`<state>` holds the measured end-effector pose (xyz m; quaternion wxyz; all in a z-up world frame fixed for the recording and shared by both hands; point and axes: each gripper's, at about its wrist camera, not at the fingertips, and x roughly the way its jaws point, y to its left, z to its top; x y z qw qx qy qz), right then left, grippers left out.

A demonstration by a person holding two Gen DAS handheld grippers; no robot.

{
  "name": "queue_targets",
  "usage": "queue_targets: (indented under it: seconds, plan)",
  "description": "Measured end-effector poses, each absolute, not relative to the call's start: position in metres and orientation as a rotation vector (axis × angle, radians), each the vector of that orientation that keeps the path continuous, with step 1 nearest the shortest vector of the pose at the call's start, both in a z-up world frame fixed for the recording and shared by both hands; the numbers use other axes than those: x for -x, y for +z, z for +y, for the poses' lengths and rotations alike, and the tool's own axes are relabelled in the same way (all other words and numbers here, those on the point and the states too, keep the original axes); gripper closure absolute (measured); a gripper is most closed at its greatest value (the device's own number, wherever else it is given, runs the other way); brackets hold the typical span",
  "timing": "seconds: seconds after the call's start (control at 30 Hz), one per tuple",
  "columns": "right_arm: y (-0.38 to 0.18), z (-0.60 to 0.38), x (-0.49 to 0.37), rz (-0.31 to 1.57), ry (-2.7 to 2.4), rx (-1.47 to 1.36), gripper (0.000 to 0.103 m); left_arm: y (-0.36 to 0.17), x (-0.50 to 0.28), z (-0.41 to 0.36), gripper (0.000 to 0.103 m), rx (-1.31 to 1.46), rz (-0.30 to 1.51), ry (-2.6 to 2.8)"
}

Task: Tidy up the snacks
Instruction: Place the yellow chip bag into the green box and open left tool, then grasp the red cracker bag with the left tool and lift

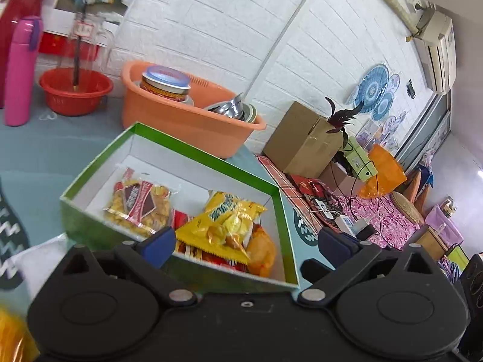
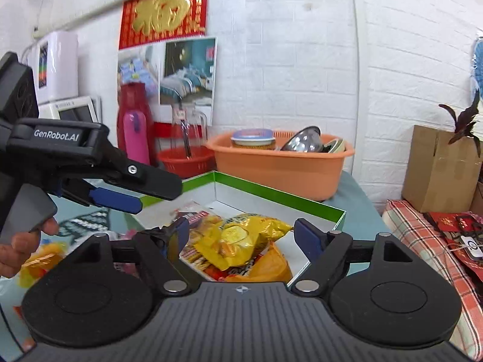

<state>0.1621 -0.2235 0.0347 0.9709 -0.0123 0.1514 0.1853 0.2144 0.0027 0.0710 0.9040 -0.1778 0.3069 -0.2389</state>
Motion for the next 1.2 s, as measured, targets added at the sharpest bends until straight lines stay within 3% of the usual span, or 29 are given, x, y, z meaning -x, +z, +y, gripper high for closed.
queue_targets:
  seconds: [0.2, 0.4, 0.8, 0.83, 0.9, 0.93, 0.97, 1.0, 1.1, 1.13, 1.17, 1.2]
  plan:
    - [0.037, -0.223, -0.106, 0.319, 0.401, 0.012, 0.0, 0.08, -0.148, 0.026, 0.0, 0.339, 0.601, -0.451]
    - [0.017, -0.22, -0.075, 0.388, 0.48, -0.095, 0.0, 0.052, -0.1, 0.054, 0.0, 0.341, 0.619, -0.408]
    - [-0.036, -0.172, -0.058, 0.585, 0.598, -0.126, 0.0, -0.016, -0.1, 0.084, 0.0, 0.403, 0.779, -0.354]
    - [-0.037, -0.169, -0.057, 0.588, 0.612, -0.122, 0.0, -0.019, -0.102, 0.086, 0.006, 0.418, 0.783, -0.36]
    - [-0.038, -0.164, -0.055, 0.588, 0.636, -0.117, 0.0, -0.02, -0.105, 0.085, 0.029, 0.413, 0.788, -0.368]
    - [-0.038, -0.163, -0.055, 0.59, 0.642, -0.113, 0.0, -0.021, -0.106, 0.082, 0.06, 0.409, 0.8, -0.398]
    - [-0.039, -0.162, -0.054, 0.59, 0.645, -0.11, 0.0, -0.022, -0.106, 0.079, 0.082, 0.421, 0.817, -0.447]
    - [-0.039, -0.161, -0.054, 0.59, 0.647, -0.108, 0.0, -0.025, -0.107, 0.075, 0.085, 0.442, 0.841, -0.501]
    - [-0.043, -0.16, -0.056, 0.602, 0.65, -0.104, 0.0, -0.028, -0.104, 0.061, 0.076, 0.414, 0.854, -0.518]
    - [-0.043, -0.159, -0.057, 0.605, 0.648, -0.1, 0.0, -0.027, -0.102, 0.061, 0.054, 0.409, 0.839, -0.506]
    - [-0.044, -0.159, -0.059, 0.607, 0.647, -0.091, 0.0, -0.026, -0.102, 0.063, 0.026, 0.428, 0.828, -0.498]
    - [-0.044, -0.158, -0.062, 0.607, 0.646, -0.078, 0.0, -0.025, -0.102, 0.066, 0.013, 0.452, 0.816, -0.482]
